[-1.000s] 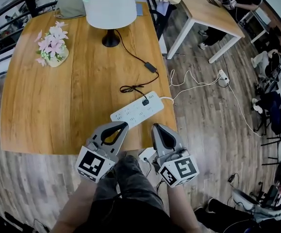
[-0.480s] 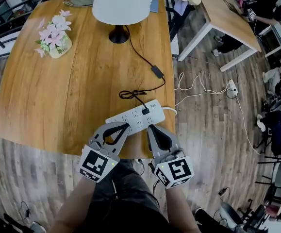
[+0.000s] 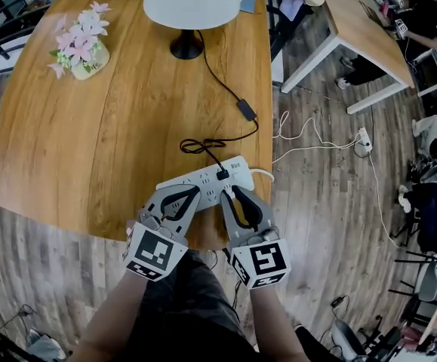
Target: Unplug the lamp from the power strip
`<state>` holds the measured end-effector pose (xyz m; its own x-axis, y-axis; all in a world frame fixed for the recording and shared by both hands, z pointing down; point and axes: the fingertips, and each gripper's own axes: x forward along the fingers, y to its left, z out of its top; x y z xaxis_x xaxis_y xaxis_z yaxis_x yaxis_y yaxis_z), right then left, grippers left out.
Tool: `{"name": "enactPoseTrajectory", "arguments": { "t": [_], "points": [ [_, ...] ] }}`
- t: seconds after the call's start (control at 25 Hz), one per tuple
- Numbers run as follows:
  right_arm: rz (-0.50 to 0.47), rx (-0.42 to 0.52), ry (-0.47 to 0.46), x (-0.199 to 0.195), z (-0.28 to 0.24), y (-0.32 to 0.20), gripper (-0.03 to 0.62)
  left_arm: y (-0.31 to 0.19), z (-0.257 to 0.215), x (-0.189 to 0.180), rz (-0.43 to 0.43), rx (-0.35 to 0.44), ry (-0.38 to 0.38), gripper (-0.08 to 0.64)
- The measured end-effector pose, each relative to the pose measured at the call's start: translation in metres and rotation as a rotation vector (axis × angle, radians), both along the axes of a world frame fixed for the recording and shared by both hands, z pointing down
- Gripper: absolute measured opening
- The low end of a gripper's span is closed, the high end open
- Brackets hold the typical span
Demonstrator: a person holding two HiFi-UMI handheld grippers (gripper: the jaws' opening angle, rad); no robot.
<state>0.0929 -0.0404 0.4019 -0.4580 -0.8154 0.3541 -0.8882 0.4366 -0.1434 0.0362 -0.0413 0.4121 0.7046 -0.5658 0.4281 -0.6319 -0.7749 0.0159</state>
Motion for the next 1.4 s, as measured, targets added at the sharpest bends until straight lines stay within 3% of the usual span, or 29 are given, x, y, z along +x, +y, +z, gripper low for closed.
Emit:
{"name": "enactPoseTrajectory", "arguments": {
  "t": [0.52, 0.76, 1.0, 1.4],
  "points": [
    [0.027, -0.026, 0.096, 0.006, 0.014, -0.02, 0.117, -0.014, 0.025, 0.014, 0.086, 0.031, -0.176, -0.003],
    [0.007, -0.029, 0.175, -0.008, 0.018, -0.034, 0.118, -0.017, 0.031, 0.015, 0.117, 0.073, -0.347, -0.004],
    [0.043, -0.074, 0.183, -0.007, 0.028, -0.044, 0.117, -0.023, 0.039, 0.018, 0.123, 0.089, -0.434, -0.005],
    [0.043, -0.04, 0.255, -0.008, 0.028, -0.043, 0.083, -0.026, 0.048, 0.016, 0.126, -0.052, -0.398, -0.005]
  ]
}}
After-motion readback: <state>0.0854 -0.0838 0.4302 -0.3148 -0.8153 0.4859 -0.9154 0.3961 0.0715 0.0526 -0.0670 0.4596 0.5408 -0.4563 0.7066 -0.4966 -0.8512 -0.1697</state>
